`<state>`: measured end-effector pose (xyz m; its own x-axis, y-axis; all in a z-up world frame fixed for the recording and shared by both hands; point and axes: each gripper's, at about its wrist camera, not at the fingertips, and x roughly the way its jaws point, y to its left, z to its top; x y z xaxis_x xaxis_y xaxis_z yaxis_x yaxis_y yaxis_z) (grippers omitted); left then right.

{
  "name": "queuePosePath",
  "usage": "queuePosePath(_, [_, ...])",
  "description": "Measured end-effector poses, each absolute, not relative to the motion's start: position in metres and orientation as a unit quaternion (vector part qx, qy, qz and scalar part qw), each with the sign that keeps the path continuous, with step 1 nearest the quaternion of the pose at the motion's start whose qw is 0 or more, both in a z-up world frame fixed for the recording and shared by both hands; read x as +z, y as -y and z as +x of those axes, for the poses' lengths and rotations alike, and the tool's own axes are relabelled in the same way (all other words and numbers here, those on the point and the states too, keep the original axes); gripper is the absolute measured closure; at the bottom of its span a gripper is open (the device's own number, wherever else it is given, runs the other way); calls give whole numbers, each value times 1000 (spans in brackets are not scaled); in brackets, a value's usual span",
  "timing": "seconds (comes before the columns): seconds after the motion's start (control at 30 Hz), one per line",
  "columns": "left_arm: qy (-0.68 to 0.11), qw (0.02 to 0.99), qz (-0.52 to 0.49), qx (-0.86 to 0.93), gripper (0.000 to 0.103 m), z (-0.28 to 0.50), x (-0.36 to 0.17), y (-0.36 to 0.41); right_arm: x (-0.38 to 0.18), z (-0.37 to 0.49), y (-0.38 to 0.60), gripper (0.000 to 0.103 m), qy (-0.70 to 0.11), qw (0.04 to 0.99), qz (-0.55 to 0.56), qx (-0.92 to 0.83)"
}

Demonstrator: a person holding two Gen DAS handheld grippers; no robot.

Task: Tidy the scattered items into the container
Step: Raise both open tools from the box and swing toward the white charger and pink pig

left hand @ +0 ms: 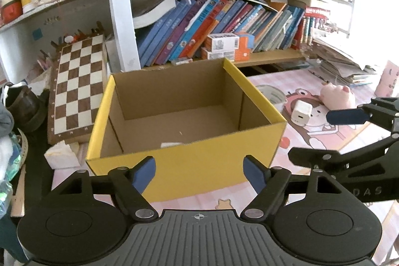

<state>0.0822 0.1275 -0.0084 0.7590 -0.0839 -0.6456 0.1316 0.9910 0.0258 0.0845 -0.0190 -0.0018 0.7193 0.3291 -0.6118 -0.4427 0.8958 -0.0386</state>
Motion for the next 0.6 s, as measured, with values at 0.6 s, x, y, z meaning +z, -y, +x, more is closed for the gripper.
queuePosePath(0.6, [-349,933,37,-83,19,56,-21,-101,-13,45,52,13,-294,937,-116,149])
